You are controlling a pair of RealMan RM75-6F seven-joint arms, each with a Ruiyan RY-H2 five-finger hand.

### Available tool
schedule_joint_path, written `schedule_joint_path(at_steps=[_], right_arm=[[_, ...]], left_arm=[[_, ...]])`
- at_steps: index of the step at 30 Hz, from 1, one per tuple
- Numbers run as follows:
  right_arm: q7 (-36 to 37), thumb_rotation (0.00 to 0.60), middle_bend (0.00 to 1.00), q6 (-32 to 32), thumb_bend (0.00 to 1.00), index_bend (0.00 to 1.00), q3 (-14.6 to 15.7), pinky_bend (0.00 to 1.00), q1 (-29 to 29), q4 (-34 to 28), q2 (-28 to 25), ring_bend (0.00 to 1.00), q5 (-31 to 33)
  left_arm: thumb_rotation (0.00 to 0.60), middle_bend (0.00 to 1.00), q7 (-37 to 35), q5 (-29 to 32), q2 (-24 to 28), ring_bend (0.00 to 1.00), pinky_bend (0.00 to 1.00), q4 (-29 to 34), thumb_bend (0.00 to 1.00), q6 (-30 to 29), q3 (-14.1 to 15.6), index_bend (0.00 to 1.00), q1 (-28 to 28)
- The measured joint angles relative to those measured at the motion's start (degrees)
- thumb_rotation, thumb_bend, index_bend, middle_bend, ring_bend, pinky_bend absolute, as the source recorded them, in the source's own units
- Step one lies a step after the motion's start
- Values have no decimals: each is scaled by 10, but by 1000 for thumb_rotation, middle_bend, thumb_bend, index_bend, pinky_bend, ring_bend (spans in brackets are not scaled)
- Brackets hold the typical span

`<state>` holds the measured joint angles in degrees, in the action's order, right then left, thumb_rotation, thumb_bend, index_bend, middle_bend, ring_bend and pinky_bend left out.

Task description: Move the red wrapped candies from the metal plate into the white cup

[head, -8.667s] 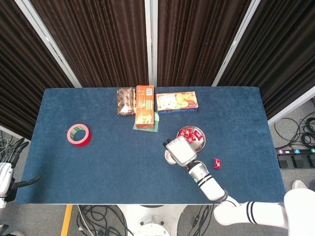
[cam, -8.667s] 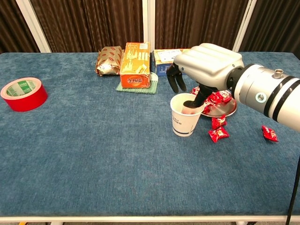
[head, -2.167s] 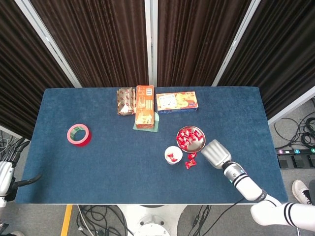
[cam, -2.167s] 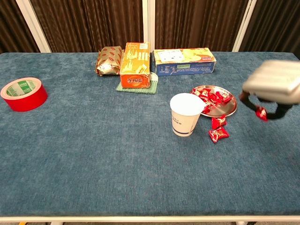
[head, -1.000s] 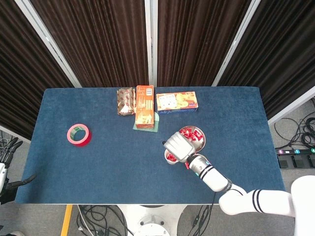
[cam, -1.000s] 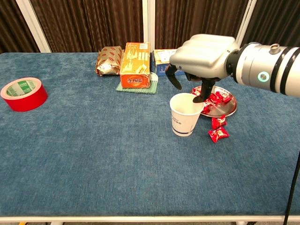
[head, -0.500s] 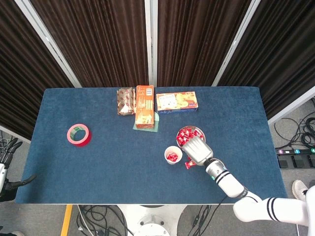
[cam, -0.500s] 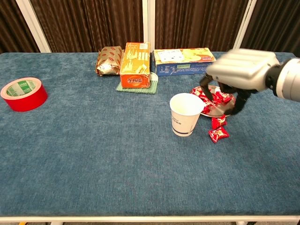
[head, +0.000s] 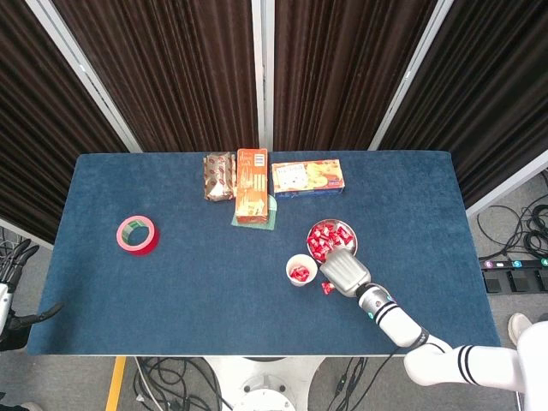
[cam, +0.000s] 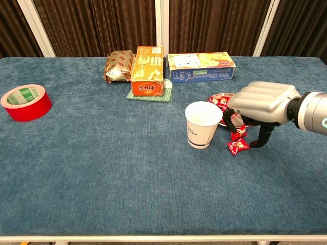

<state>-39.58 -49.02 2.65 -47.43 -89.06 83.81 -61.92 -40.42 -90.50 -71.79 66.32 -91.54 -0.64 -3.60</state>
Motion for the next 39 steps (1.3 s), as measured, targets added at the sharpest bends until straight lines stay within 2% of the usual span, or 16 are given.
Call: schedule_joint_path(at_steps=[20, 29, 39], right_arm=[[-13, 600, 1000, 22, 123, 483, 1, 1000, -6, 36, 30, 1000, 27], [-14, 600, 1000, 25, 144, 583, 0, 1000, -9, 37, 34, 1000, 37], [-15, 600, 1000, 22, 194, 630, 1, 1000, -9, 42, 40, 1000, 35]], left_arm=[[600, 75, -18, 5, -6, 34, 111, -19, 138, 4, -2, 126, 1], [600, 75, -22, 4, -9, 34, 111, -25, 138, 2, -1, 126, 3], [600, 75, -29, 3, -10, 34, 111, -30, 139, 1, -1, 126, 2]])
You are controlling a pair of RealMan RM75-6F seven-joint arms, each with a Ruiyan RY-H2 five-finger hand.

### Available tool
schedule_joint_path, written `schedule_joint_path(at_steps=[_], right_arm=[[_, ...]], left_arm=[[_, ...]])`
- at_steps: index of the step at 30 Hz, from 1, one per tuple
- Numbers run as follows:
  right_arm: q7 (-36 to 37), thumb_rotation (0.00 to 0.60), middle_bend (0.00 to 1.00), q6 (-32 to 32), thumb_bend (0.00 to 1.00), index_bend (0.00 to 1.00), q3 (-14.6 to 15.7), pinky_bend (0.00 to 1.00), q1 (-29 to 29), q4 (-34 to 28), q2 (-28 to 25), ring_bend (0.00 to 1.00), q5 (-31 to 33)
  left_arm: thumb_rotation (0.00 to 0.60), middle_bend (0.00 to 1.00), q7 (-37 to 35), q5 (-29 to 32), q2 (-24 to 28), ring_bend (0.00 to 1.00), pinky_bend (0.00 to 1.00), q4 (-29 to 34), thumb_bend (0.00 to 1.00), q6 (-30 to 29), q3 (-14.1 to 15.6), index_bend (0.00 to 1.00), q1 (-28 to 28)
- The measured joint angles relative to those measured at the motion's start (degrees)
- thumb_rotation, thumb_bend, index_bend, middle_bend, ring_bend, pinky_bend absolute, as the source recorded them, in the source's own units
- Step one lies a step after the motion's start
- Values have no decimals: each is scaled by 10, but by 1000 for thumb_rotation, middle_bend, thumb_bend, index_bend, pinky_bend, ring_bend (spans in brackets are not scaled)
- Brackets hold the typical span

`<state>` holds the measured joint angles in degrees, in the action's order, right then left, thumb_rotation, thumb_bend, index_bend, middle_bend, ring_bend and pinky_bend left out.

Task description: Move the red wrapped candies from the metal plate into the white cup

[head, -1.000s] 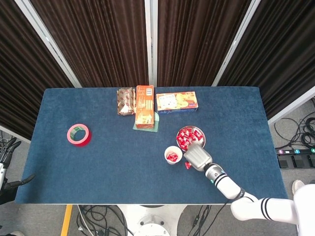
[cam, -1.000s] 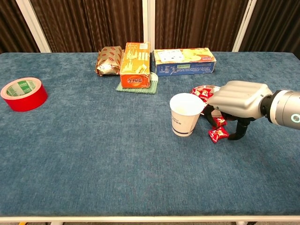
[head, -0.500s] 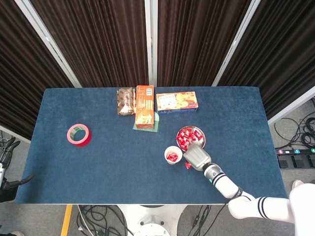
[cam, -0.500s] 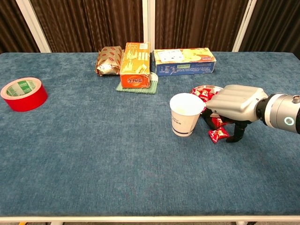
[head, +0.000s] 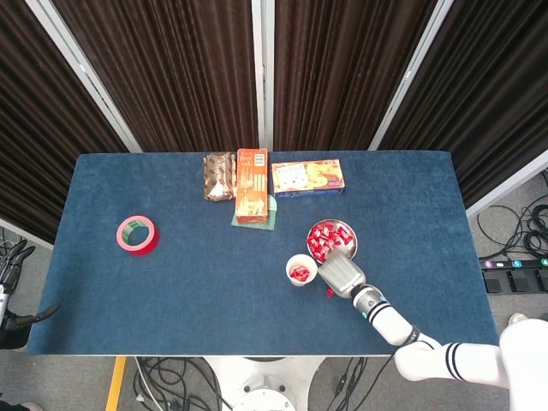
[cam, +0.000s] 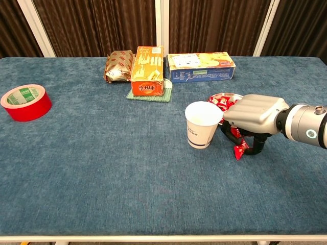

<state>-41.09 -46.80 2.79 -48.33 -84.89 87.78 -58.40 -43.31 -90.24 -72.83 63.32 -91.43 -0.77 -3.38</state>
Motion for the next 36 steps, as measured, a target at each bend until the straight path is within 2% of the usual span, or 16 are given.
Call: schedule_joint_path(at_steps=[8, 14, 19, 23, 28, 33, 36], right_arm=[[5, 600, 1000, -19, 204, 649, -2, 1000, 5, -24, -17, 1000, -16], [13, 600, 1000, -47, 205, 649, -10, 1000, 11, -65, -48, 1000, -41], [22, 600, 1000, -77, 205, 649, -30, 1000, 14, -113, -87, 1000, -66], [24, 600, 1000, -84, 208, 649, -57, 1000, 5, -131, -97, 1000, -70], [15, 600, 1000, -72, 209, 650, -71, 1000, -12, -123, -79, 1000, -58], [6, 600, 1000, -54, 212, 642, -80, 1000, -30, -91, -42, 1000, -35], [3, 600, 1000, -42, 173, 604, -84, 1000, -42, -69, -21, 1000, -25]], left_arm=[[600, 75, 1, -3, 1, 34, 111, 4, 139, -3, 0, 126, -1], [600, 75, 3, -4, 5, 34, 111, 12, 138, -3, 0, 126, -2], [600, 75, 9, -5, 7, 34, 111, 17, 138, -4, 0, 126, -3], [600, 75, 11, -6, 8, 34, 111, 18, 138, -4, 0, 126, -3], [600, 75, 9, -3, 10, 34, 111, 18, 137, -4, -2, 126, -3], [600, 75, 7, 0, 12, 34, 111, 16, 138, -3, -3, 126, -3], [600, 75, 6, 4, 12, 34, 111, 12, 138, 0, -4, 126, -3]])
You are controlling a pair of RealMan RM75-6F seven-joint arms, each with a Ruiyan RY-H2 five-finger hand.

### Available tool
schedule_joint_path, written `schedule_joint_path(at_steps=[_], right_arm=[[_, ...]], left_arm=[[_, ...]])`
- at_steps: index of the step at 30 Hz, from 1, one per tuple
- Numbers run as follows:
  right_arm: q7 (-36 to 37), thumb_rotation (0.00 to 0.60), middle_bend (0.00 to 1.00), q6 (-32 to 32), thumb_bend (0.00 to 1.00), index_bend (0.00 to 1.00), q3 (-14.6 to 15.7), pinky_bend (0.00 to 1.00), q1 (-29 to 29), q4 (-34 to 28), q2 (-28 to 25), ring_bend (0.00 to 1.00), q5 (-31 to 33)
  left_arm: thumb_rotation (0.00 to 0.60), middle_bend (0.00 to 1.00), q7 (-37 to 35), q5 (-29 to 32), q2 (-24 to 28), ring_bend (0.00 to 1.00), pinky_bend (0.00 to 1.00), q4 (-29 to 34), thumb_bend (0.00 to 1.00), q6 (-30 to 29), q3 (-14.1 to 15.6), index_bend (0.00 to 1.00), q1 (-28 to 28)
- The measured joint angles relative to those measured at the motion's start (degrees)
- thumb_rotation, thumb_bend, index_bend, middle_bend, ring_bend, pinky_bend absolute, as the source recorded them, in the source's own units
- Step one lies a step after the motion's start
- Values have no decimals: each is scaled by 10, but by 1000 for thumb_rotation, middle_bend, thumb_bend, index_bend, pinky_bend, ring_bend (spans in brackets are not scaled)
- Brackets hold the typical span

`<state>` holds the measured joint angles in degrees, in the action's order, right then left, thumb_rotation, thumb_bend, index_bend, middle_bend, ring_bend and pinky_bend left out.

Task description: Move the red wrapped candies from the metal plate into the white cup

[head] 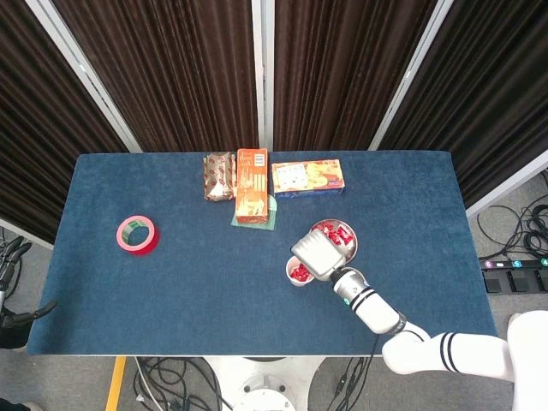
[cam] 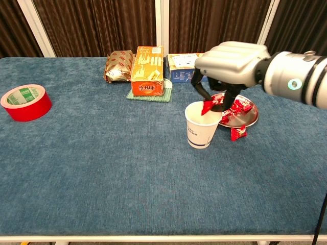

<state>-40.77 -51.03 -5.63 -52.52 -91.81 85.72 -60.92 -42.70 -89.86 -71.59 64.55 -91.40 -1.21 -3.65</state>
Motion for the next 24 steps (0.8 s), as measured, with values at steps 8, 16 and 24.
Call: schedule_joint_path(at_steps=[8, 16, 24], right_arm=[[13, 600, 1000, 3, 105, 538, -2, 1000, -7, 5, 6, 1000, -4], [11, 600, 1000, -18, 104, 536, 9, 1000, 9, -13, -30, 1000, -9], [14, 600, 1000, 5, 104, 535, 52, 1000, 31, 19, -50, 1000, 16]], left_arm=[[600, 75, -9, 2, -3, 34, 111, -9, 138, 3, 0, 126, 1], [600, 75, -5, -3, -1, 34, 111, -1, 138, -2, 1, 127, 1], [600, 75, -1, -5, 0, 34, 111, 4, 138, -3, 2, 126, 1]])
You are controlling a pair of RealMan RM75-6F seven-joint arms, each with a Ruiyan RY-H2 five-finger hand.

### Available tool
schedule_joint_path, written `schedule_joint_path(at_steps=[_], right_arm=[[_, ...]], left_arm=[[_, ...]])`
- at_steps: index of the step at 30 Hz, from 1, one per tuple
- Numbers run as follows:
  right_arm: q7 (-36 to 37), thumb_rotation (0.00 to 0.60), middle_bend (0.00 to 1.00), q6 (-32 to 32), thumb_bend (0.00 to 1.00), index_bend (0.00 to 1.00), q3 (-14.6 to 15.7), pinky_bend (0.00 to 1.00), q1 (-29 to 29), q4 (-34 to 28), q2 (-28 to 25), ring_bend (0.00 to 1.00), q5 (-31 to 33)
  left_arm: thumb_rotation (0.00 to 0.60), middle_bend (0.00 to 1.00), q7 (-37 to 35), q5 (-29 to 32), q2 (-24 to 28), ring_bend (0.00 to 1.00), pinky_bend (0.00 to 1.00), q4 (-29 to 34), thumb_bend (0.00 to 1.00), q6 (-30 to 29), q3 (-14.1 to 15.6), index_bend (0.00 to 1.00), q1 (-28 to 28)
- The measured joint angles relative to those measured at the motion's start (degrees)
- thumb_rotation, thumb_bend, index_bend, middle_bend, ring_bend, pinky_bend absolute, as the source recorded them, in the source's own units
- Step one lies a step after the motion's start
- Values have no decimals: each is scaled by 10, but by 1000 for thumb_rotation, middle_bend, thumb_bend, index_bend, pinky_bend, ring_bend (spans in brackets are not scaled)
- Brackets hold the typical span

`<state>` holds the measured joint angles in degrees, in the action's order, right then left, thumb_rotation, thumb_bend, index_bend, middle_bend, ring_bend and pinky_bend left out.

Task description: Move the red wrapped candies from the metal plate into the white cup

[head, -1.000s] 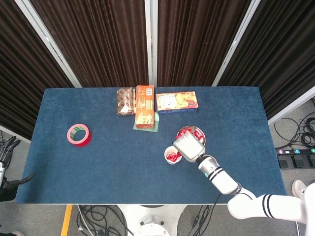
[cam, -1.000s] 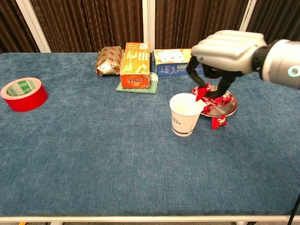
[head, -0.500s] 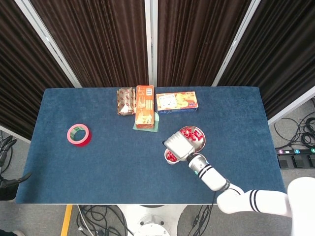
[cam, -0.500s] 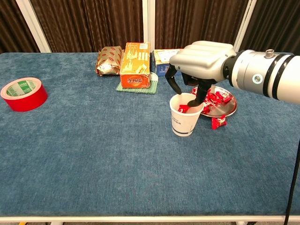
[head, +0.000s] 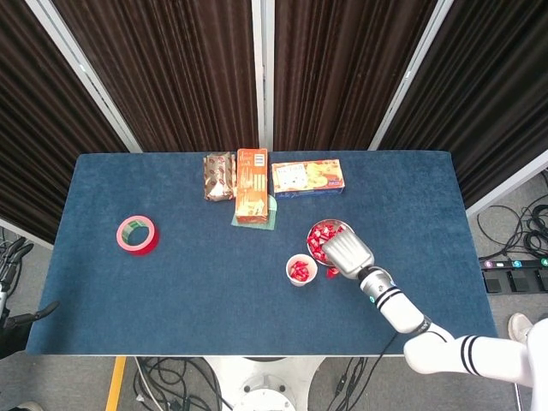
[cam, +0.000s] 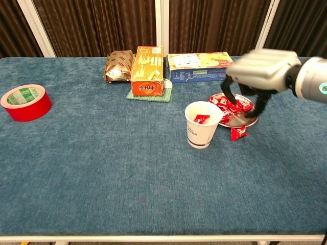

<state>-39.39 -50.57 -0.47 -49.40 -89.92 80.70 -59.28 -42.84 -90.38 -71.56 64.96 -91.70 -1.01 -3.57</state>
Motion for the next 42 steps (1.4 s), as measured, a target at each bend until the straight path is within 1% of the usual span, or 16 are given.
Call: schedule_joint_path(at_steps=[5, 10, 29, 42], right_arm=[[14, 600, 1000, 17, 104, 535, 16, 1000, 9, 34, 19, 1000, -3], [21, 600, 1000, 24, 104, 535, 21, 1000, 13, 50, 32, 1000, -11], [20, 600, 1000, 46, 108, 532, 12, 1000, 6, 96, 66, 1000, -1], [9, 600, 1000, 56, 115, 527, 12, 1000, 0, 108, 78, 1000, 9]], left_arm=[[600, 75, 4, -1, 1, 34, 111, 1, 138, 1, 0, 126, -1], [600, 75, 5, 0, -1, 34, 111, 0, 138, 3, 0, 126, -2], [600, 75, -5, 0, -12, 34, 111, -26, 138, 5, 2, 126, -2], [600, 75, -13, 1, -15, 34, 111, -33, 138, 6, 0, 126, -4]])
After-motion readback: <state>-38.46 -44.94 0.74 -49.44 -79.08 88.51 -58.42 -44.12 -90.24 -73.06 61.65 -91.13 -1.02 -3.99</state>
